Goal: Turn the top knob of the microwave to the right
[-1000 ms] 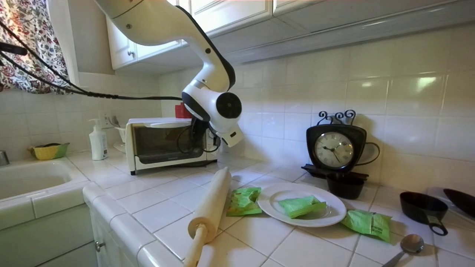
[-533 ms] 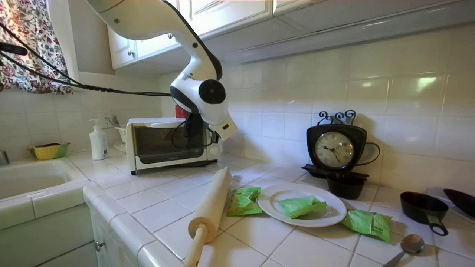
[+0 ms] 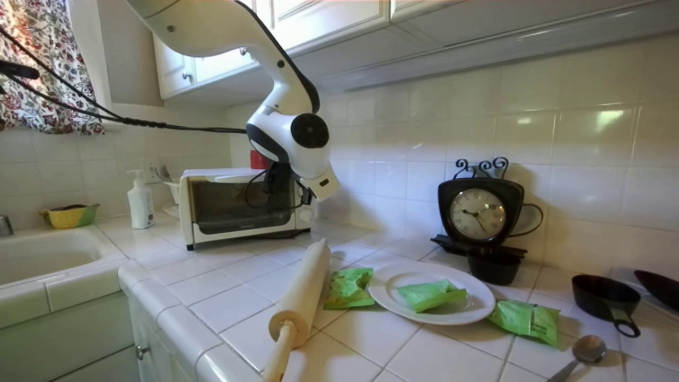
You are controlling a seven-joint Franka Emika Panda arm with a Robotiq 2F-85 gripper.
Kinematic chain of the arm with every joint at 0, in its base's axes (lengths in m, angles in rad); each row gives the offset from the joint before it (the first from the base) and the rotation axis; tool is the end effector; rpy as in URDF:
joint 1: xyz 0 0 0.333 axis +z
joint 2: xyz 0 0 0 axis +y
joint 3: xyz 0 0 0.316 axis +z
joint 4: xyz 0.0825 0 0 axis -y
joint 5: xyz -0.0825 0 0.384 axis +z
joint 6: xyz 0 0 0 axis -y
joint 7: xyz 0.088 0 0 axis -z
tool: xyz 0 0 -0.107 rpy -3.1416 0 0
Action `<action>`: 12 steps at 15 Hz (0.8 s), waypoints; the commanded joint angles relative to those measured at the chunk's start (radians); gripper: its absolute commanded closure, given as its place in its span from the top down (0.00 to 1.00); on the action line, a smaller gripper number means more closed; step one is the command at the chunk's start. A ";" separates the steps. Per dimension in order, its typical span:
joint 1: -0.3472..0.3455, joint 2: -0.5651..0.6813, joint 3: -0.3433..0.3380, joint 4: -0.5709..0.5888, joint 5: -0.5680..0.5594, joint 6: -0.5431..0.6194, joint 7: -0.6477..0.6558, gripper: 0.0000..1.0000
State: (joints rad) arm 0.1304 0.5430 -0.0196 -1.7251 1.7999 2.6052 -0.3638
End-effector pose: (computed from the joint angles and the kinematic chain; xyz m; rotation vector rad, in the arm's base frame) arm 0.6811 0.0567 0.2863 -1.7970 1.0546 -0.4121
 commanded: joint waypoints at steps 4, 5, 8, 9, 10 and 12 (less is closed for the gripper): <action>-0.078 -0.038 0.026 -0.089 -0.028 -0.228 0.073 0.03; -0.089 -0.038 0.025 -0.094 -0.028 -0.260 0.085 0.03; -0.121 -0.051 0.020 -0.125 -0.049 -0.372 0.146 0.03; -0.130 -0.052 0.018 -0.133 -0.052 -0.405 0.160 0.03; -0.140 -0.055 0.015 -0.142 -0.057 -0.440 0.172 0.03; -0.160 -0.052 0.010 -0.154 -0.057 -0.507 0.186 0.03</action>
State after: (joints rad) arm -0.0005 0.5421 -0.0149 -1.8149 1.7772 2.2153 -0.2310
